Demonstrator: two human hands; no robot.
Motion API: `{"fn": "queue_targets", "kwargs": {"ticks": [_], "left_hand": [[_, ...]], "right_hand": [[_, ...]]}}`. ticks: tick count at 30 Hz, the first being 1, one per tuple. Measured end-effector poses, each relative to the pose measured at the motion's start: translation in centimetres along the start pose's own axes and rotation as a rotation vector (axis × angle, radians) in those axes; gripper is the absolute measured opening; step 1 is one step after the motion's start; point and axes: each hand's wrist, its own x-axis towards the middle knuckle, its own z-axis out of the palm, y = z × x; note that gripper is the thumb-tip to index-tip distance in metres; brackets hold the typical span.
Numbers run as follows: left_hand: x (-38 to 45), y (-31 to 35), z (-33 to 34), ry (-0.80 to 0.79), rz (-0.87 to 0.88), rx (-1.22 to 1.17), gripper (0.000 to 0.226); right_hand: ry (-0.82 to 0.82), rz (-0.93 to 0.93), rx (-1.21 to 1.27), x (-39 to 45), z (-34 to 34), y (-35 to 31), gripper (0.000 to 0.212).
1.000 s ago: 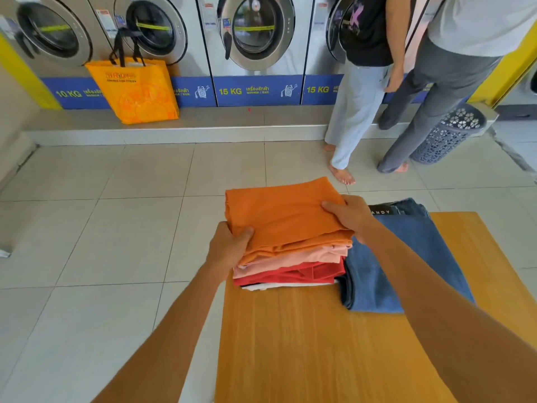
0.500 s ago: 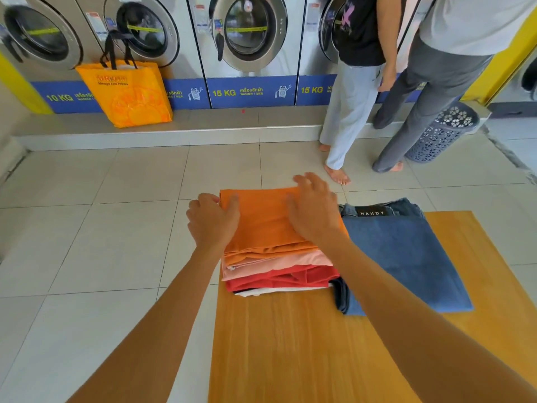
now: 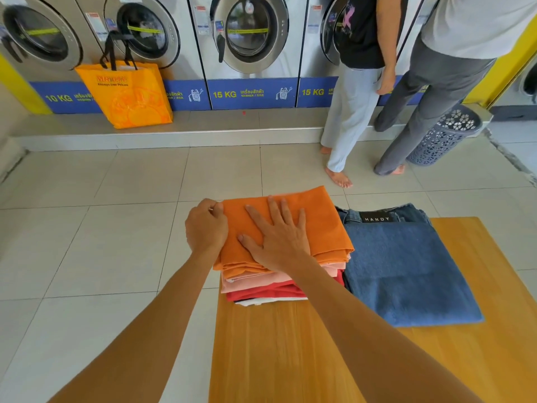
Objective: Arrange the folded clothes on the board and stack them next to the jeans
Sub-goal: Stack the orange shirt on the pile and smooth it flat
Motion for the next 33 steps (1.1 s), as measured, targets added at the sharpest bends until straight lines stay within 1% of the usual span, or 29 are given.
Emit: {"fn": "queue_targets", "kwargs": {"ticks": [1, 2, 3, 4, 6, 7, 8, 9, 10, 11, 13, 15, 16, 17, 18, 19, 21, 22, 23, 25, 26, 28, 31, 32, 33], "left_hand": [[0.1, 0.5, 0.0, 0.024, -0.007, -0.034, 0.015], [0.3, 0.8, -0.1, 0.027, -0.049, -0.071, 0.014], [0.7, 0.9, 0.1, 0.013, -0.139, -0.117, 0.014], [1.2, 0.6, 0.2, -0.020, -0.287, -0.201, 0.016], [1.6, -0.1, 0.1, -0.133, -0.656, -0.487, 0.015], [1.3, -0.5, -0.2, -0.174, -0.772, -0.573, 0.013], [0.9, -0.7, -0.3, -0.189, -0.807, -0.576, 0.012], [0.4, -0.7, -0.2, -0.189, -0.759, -0.505, 0.015], [-0.2, -0.4, 0.0, -0.172, -0.643, -0.386, 0.019], [-0.9, -0.1, 0.1, -0.123, -0.482, -0.244, 0.020], [-1.9, 0.9, -0.2, -0.008, -0.126, -0.028, 0.015], [-2.2, 2.5, -0.5, 0.094, 0.173, 0.073, 0.028], [-2.2, 3.6, -0.4, 0.080, 0.285, 0.073, 0.033], [-2.4, 4.8, -0.1, 0.026, 0.384, 0.048, 0.034], [-2.8, 5.9, 0.3, -0.059, 0.446, 0.007, 0.033], [-3.3, 6.5, 0.9, -0.162, 0.457, -0.049, 0.032], [-4.0, 6.5, 1.7, -0.370, 0.380, -0.116, 0.038], [-4.1, 5.8, 2.2, -0.432, 0.349, -0.082, 0.044], [-4.3, 4.7, 2.5, -0.453, 0.357, 0.022, 0.050], [-4.5, 2.6, 3.1, -0.406, 0.457, 0.279, 0.059], [-4.5, 2.1, 3.3, -0.376, 0.478, 0.336, 0.063], [-4.5, 1.9, 3.4, -0.331, 0.462, 0.392, 0.069], [-5.4, 1.8, 3.5, -0.294, 0.379, 0.433, 0.074], [-5.7, 1.7, 3.5, -0.288, 0.353, 0.446, 0.075], [-6.0, 1.7, 3.5, -0.289, 0.335, 0.461, 0.077]], "right_hand": [[0.003, 0.000, 0.005, 0.0, 0.0, 0.0, 0.077], [0.008, 0.000, 0.008, 0.0, 0.0, 0.1, 0.078], [0.012, 0.003, 0.012, 0.0, -0.1, 0.1, 0.078], [0.018, 0.008, 0.018, 0.0, -0.2, 0.2, 0.080], [0.030, 0.022, 0.036, -0.1, -0.3, 0.2, 0.083], [0.030, 0.024, 0.040, -0.1, -0.3, 0.2, 0.084], [0.028, 0.022, 0.040, -0.2, -0.3, 0.1, 0.085], [0.028, 0.019, 0.038, -0.3, -0.2, 0.0, 0.085], [0.029, 0.019, 0.035, -0.4, -0.2, 0.0, 0.086], [0.028, 0.019, 0.032, -0.5, -0.2, 0.0, 0.086], [0.016, 0.018, 0.020, -0.6, -0.2, -0.1, 0.086], [0.005, 0.009, 0.004, -0.8, -0.3, -0.2, 0.086], [0.000, -0.006, -0.005, -0.8, -0.4, -0.1, 0.084], [-0.014, -0.029, -0.014, -0.9, -0.5, 0.0, 0.080], [-0.035, -0.060, -0.024, -1.0, -0.6, 0.2, 0.076], [-0.056, -0.094, -0.033, -1.1, -0.7, 0.5, 0.073], [-0.079, -0.132, -0.045, -1.3, -1.1, 1.5, 0.071], [-0.078, -0.119, -0.048, -1.5, -1.3, 2.3, 0.070], [-0.070, -0.085, -0.054, -1.6, -1.6, 3.4, 0.069], [-0.067, 0.026, -0.058, -1.6, -2.1, 6.1, 0.069], [-0.079, 0.093, -0.040, -1.6, -2.3, 7.4, 0.069], [-0.119, 0.244, 0.072, -1.8, -2.6, 9.7, 0.068], [-0.213, 0.490, 0.317, -2.3, -3.4, 11.6, 0.063], [-0.219, 0.533, 0.318, -2.5, -3.7, 11.7, 0.062], [-0.179, 0.542, 0.264, -2.5, -4.0, 11.6, 0.060]]}}
